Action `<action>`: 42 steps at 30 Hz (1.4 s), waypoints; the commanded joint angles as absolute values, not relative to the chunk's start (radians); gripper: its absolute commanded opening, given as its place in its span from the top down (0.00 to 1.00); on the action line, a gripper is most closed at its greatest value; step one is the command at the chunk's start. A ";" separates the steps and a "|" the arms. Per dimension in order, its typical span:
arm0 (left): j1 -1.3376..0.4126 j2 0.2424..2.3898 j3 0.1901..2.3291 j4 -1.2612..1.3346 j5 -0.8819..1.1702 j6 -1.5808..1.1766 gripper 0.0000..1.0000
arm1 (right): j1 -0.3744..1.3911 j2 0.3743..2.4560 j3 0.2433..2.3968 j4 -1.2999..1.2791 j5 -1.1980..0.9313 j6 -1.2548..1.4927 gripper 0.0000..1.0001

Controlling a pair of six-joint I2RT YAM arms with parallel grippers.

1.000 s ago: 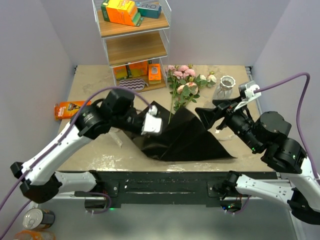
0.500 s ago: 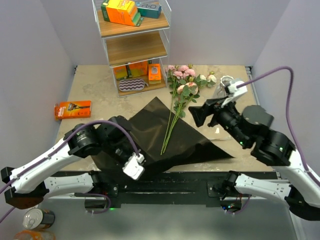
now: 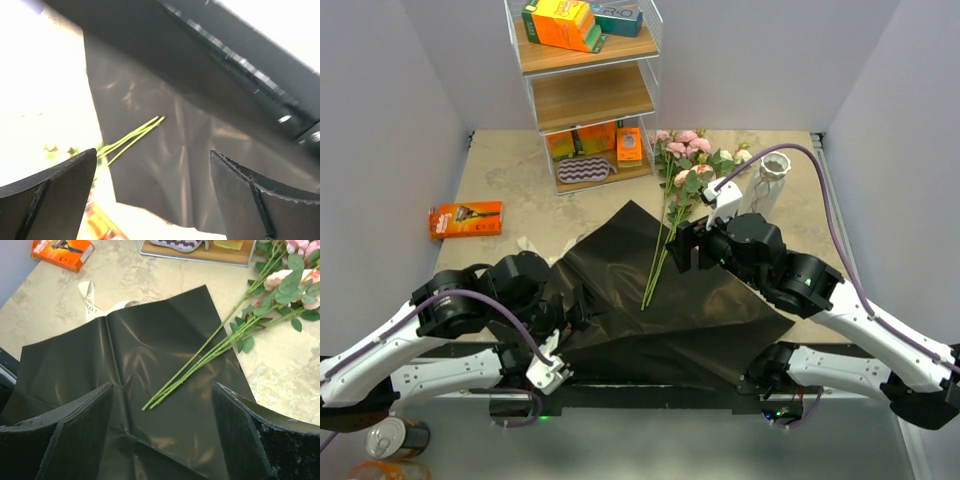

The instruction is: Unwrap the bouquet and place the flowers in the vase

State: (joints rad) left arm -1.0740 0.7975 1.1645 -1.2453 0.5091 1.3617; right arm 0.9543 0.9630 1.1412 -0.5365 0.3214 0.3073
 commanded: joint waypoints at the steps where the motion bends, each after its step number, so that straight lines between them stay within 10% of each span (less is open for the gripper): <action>1: -1.077 0.792 1.163 -1.149 0.417 1.405 0.01 | 0.953 0.916 1.091 -0.482 0.302 0.351 0.19; 13: -1.040 0.908 1.190 -0.810 -0.140 0.784 0.01 | 0.943 1.087 1.130 -0.511 0.532 0.425 0.26; 22: -0.398 1.257 1.428 -0.957 0.388 0.554 0.01 | 0.740 1.466 1.218 -0.292 0.408 0.454 0.58; 42: -0.285 1.330 1.166 -0.706 0.316 0.276 0.01 | 0.574 1.847 1.319 -0.164 0.339 0.456 0.78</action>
